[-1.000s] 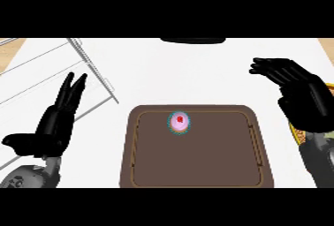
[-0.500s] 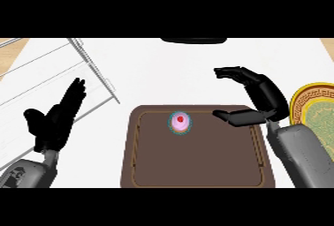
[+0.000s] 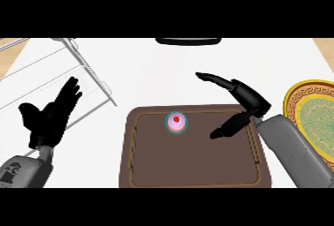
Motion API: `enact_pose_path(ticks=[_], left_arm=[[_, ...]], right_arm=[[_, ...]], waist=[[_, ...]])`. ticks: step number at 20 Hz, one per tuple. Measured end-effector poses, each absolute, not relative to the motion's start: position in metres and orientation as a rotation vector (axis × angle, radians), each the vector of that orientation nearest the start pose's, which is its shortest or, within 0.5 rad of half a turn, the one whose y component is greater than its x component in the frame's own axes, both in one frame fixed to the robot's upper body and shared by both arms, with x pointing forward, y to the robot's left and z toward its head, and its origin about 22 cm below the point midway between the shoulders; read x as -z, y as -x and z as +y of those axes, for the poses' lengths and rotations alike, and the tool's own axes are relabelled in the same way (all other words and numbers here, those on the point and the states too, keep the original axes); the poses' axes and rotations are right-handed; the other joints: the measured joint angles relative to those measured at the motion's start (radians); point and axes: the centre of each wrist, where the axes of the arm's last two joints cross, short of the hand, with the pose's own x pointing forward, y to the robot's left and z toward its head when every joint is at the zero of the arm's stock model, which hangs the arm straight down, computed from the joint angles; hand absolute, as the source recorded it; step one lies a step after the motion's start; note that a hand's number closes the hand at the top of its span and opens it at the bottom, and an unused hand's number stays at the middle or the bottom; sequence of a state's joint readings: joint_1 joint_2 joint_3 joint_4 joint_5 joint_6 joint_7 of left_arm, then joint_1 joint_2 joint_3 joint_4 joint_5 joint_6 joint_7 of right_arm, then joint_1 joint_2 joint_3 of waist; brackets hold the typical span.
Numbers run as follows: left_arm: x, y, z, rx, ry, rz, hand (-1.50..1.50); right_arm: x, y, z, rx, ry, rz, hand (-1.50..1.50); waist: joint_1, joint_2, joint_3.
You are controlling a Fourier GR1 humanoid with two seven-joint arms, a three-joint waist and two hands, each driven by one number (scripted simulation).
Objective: Pick the cupcake from the tray and place it in the plate
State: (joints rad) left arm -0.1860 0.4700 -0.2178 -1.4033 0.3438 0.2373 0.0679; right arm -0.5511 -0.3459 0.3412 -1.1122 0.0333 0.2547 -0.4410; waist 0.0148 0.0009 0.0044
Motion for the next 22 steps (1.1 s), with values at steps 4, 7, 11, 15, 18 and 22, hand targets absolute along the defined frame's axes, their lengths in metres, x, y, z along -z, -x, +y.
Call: enact_pose_path(ticks=[4,7,11,15,18,22], left_arm=[[-0.026,-0.282,0.285,0.096,-0.171,-1.457,0.00],[-0.027,-0.285,0.285,0.094,-0.172,-1.451,0.00],[-0.026,-0.287,0.282,0.089,-0.173,-1.448,0.00],[-0.027,-0.285,0.285,0.087,-0.176,-1.446,0.00],[-0.026,-0.286,0.282,0.089,-0.173,-1.444,0.00],[-0.028,-0.286,0.282,0.086,-0.168,-1.441,0.00]], right_arm=[[-0.055,-0.364,-0.202,-1.028,-0.225,-1.816,-1.50],[-0.061,-0.366,-0.192,-1.100,-0.208,-1.770,-1.50],[-0.072,-0.368,-0.180,-1.219,-0.177,-1.674,-1.50],[-0.080,-0.362,-0.165,-1.334,-0.109,-1.612,-1.50],[-0.084,-0.360,-0.160,-1.403,-0.048,-1.576,-1.50],[-0.082,-0.358,-0.150,-1.483,0.014,-1.513,-1.50]], waist=[[-0.006,-0.003,0.001],[-0.009,-0.005,0.000],[-0.010,-0.005,0.000],[-0.012,-0.005,-0.001],[-0.013,-0.005,-0.001],[-0.011,-0.004,-0.002]])
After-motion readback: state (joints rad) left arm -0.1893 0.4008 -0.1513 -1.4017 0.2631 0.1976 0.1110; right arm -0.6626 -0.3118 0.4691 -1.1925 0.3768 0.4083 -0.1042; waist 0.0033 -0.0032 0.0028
